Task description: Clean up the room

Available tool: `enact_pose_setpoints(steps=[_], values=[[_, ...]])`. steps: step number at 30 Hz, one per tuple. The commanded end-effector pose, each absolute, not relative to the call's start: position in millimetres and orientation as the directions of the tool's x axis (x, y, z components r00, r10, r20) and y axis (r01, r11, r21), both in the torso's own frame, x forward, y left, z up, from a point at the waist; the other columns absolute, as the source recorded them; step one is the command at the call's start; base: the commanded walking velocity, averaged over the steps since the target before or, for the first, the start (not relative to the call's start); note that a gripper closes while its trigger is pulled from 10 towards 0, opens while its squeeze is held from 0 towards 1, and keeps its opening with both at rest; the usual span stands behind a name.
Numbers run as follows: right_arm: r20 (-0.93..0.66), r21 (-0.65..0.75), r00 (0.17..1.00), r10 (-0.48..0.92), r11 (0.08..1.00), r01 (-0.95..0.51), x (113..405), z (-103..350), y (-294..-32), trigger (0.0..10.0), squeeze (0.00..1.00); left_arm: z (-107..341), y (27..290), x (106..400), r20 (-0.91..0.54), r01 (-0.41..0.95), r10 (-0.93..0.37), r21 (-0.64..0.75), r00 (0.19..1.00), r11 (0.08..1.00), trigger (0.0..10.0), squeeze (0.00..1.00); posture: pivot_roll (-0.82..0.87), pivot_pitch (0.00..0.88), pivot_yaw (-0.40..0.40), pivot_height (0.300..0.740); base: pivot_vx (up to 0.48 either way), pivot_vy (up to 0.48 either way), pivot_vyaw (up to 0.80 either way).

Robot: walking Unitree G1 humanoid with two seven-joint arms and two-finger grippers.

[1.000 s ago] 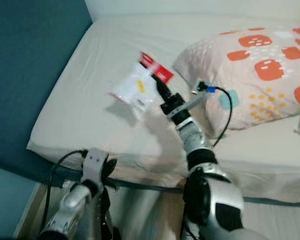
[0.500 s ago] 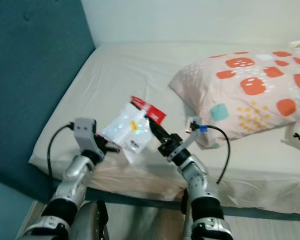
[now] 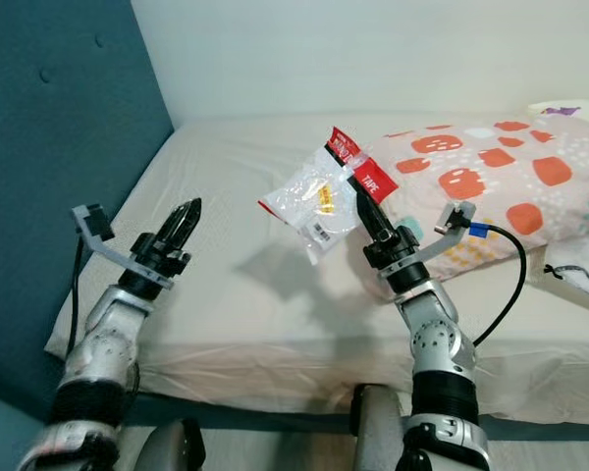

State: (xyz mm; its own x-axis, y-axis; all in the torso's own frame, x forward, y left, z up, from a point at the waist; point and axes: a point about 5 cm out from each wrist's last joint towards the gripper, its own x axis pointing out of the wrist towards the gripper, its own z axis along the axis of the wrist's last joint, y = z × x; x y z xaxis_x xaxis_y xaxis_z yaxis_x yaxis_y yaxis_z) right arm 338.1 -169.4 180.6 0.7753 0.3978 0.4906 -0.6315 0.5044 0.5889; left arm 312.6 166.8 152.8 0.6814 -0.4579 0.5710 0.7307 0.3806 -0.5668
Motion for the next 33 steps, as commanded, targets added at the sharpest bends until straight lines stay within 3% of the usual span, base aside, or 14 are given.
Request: enact_pose_setpoints(steps=[1, 2, 5, 7, 13, 15, 16, 19, 20, 24, 33], values=[[0.502, 0.593, 0.767, 0.400, 0.486, -0.642, 338, 184, -166, 0.0, 0.00, 159, 162, 309, 0.611, 0.775, -0.484, -0.552, 0.626, 0.306, 10.0, 1.00, -0.08, 0.005, 0.021, 0.500, 0.000, 0.000, 0.00], [0.502, 0.593, 0.767, 0.400, 0.486, -0.642, 338, 184, -166, 0.0, 0.00, 159, 162, 309, 0.611, 0.775, -0.484, -0.552, 0.626, 0.306, 10.0, 1.00, -0.08, 0.005, 0.021, 0.500, 0.000, 0.000, 0.00], [0.596, 0.571, 0.692, 0.408, 0.391, -0.722, 334, 205, -153, 0.0, 0.00, 152, 116, 293, 0.646, 0.807, -0.543, -0.582, 0.536, 0.103, 10.0, 1.00, -0.08, 0.004, 0.022, 0.500, 0.000, 0.000, 0.00], [0.618, 0.563, 0.673, 0.407, 0.367, -0.740, 334, 211, -150, 0.0, 0.00, 150, 107, 290, 0.652, 0.804, -0.552, -0.591, 0.521, 0.061, 10.0, 1.00, -0.08, 0.004, 0.022, 0.500, 0.000, 0.000, 0.00], [0.649, 0.547, 0.636, 0.418, 0.325, -0.772, 331, 220, -146, 0.0, 0.00, 146, 96, 288, 0.641, 0.797, -0.570, -0.603, 0.513, 0.039, 10.0, 1.00, -0.08, 0.002, 0.021, 0.500, 0.000, 0.000, 0.00], [0.660, 0.535, 0.615, 0.433, 0.303, -0.788, 329, 224, -141, 0.0, 0.00, 144, 92, 291, 0.622, 0.787, -0.570, -0.612, 0.537, 0.075, 10.0, 1.00, -0.08, 0.003, 0.020, 0.500, 0.000, 0.000, 0.00], [0.662, 0.526, 0.592, 0.461, 0.277, -0.804, 326, 225, -133, 0.0, 0.00, 141, 92, 298, 0.594, 0.758, -0.544, -0.641, 0.592, 0.124, 10.0, 0.42, -0.09, 0.004, 0.022, 0.500, 0.000, 0.000, 0.00], [0.662, 0.526, 0.592, 0.461, 0.277, -0.804, 326, 225, -133, 0.0, 0.00, 141, 92, 298, 0.594, 0.758, -0.544, -0.641, 0.592, 0.124, 10.0, 0.42, -0.09, 0.004, 0.022, 0.500, 0.000, 0.000, 0.00], [0.651, 0.524, 0.579, 0.490, 0.262, -0.811, 323, 223, -125, 0.0, 0.00, 141, 93, 305, 0.576, 0.732, -0.515, -0.662, 0.635, 0.162, 10.0, 0.00, -0.09, 0.004, 0.021, 0.500, 0.000, 0.000, 0.00], [0.598, 0.548, 0.590, 0.543, 0.260, -0.795, 316, 211, -112, 0.0, 0.00, 147, 109, 316, 0.551, 0.687, -0.441, -0.680, 0.709, 0.255, 10.0, 0.00, -0.09, 0.003, 0.023, 0.500, 0.000, 0.000, 0.00], [0.554, 0.566, 0.608, 0.569, 0.278, -0.776, 312, 204, -112, 0.0, 0.00, 147, 137, 326, 0.526, 0.636, -0.361, -0.682, 0.770, 0.360, 10.0, 0.00, -0.10, 0.003, 0.024, 0.500, 0.000, 0.000, 0.00]])
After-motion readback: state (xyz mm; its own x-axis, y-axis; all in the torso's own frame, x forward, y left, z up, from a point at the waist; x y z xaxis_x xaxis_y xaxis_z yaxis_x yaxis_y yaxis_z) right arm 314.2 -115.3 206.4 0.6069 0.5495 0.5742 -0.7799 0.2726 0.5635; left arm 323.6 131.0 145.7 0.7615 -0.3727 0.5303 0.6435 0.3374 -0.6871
